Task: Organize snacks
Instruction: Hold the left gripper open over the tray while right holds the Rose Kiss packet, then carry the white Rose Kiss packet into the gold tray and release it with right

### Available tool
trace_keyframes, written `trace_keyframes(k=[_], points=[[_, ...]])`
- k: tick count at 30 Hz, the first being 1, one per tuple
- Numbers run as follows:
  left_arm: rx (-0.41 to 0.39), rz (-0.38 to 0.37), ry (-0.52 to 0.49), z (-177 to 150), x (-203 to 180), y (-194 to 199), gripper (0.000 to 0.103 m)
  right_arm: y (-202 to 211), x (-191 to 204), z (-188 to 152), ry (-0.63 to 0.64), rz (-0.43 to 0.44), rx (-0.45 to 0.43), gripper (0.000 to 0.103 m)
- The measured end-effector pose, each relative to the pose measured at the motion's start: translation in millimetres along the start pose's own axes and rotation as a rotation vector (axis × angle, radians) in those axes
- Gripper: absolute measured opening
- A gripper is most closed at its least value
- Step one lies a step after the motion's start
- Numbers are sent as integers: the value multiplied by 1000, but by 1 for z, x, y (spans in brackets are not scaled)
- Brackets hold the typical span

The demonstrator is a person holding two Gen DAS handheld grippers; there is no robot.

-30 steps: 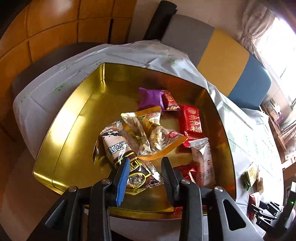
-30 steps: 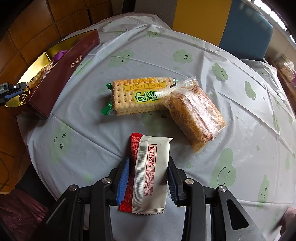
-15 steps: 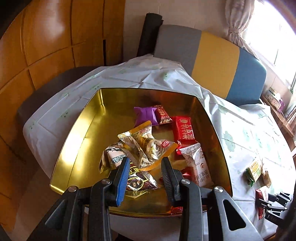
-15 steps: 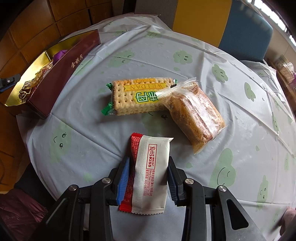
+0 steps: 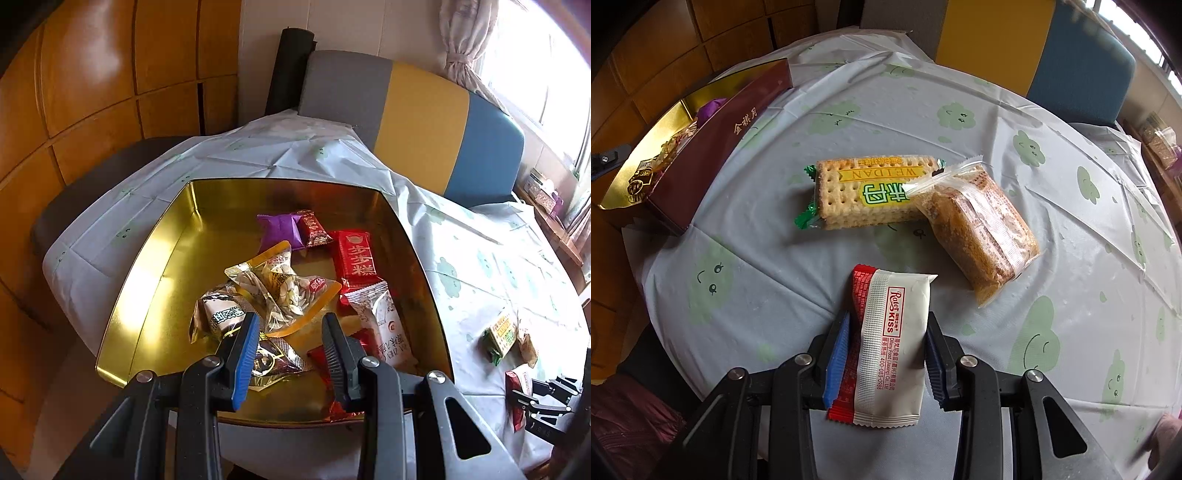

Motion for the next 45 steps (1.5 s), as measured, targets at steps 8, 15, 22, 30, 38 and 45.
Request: trace_keyframes(k=[8,15,22,30,38,45], points=[[-7,-7,28,2,6,2,35,2,0,-2,-15,-10,-3,37],[-17,2,43,3,14,5,35,3,0,-1,-47,-11,4,32],[-21,29,55,0,26,8,35,11,3,3,-105,20,-10,30],[-33,44,88,3,41,9,35,40,27,37,-97,122,-99,30],[-57,81,131,8,64,15,35,63,105,108,-5,330,-197,30],[-60,108,158,6,84,17,35,48,194,159,50,496,-198,31]])
Point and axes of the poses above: each gripper's, at about its wrist camera, not at the fingertips, and y roughly against the way its jaws point, x to its left, z to its top, the point moved 4 cm from there along -y, roughly the way its jaws point, and after that the axes turned 3 degrees about -x, right-handed, at the moved point
